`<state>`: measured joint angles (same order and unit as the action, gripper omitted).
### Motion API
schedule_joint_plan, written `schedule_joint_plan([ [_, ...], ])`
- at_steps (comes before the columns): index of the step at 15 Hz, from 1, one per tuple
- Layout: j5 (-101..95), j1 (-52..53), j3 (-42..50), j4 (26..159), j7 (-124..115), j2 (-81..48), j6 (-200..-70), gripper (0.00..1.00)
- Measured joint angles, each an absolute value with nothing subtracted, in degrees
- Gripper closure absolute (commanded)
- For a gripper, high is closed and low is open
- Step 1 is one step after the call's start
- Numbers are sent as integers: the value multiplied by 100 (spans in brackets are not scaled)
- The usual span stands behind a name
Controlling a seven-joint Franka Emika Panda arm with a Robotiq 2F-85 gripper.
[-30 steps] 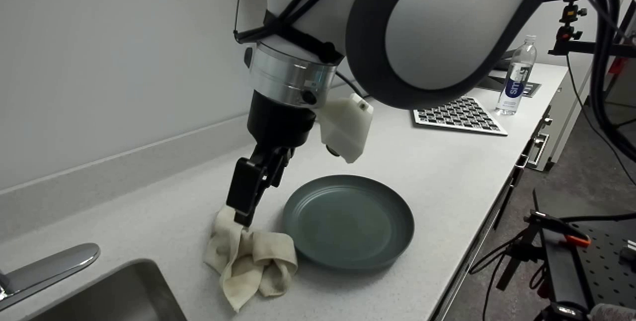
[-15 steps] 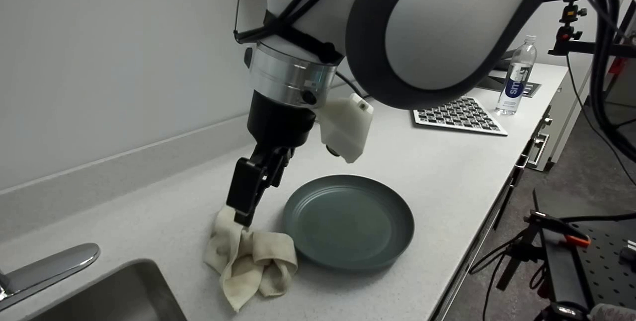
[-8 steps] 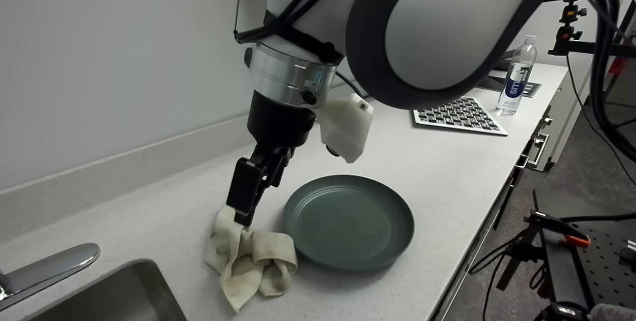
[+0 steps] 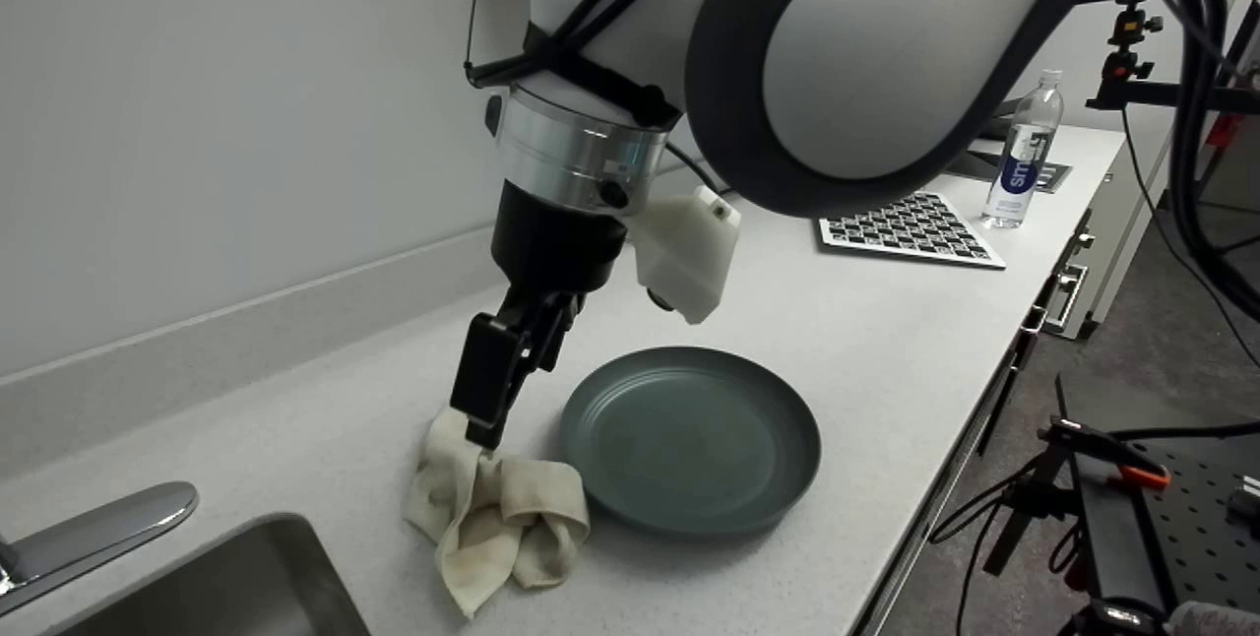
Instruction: Use the towel to wipe the plate
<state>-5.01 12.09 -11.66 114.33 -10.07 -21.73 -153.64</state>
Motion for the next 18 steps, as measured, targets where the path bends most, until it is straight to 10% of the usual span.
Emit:
schedule_joint_plan([
  [18,-1339,2177,-245,10678,-1159,-3372,-15394,0],
])
